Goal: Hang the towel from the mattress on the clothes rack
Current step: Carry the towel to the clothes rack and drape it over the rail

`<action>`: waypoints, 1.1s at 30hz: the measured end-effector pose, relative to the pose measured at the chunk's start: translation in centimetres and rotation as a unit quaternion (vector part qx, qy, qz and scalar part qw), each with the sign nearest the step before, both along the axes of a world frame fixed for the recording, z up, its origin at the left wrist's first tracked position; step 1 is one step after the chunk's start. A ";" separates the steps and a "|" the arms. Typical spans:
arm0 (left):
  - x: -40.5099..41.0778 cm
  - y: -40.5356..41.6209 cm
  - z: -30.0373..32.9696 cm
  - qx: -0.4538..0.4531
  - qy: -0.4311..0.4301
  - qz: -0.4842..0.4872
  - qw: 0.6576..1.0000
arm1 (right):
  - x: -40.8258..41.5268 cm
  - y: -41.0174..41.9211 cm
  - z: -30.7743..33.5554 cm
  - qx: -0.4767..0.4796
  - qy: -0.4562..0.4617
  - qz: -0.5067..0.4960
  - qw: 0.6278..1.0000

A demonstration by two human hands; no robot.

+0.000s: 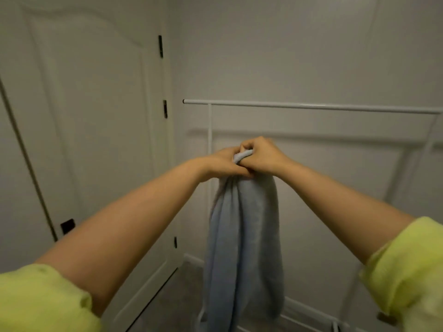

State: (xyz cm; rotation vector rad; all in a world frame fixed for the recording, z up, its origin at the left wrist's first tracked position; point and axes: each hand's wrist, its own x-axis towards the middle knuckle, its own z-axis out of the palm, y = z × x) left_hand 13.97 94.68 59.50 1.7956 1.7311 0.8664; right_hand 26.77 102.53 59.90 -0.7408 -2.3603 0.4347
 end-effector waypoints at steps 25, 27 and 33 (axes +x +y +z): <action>-1.8 16.1 1.3 -0.023 -0.112 -0.304 0.946 | 2.2 8.4 2.9 -0.063 0.127 -0.122 0.982; -1.7 17.0 1.2 0.022 -0.096 -0.284 0.954 | 2.8 8.6 3.3 -0.126 0.172 -0.077 0.974; -2.3 19.0 2.7 0.028 -0.193 -0.167 0.966 | 4.3 8.6 -3.1 -0.403 0.336 -0.025 0.851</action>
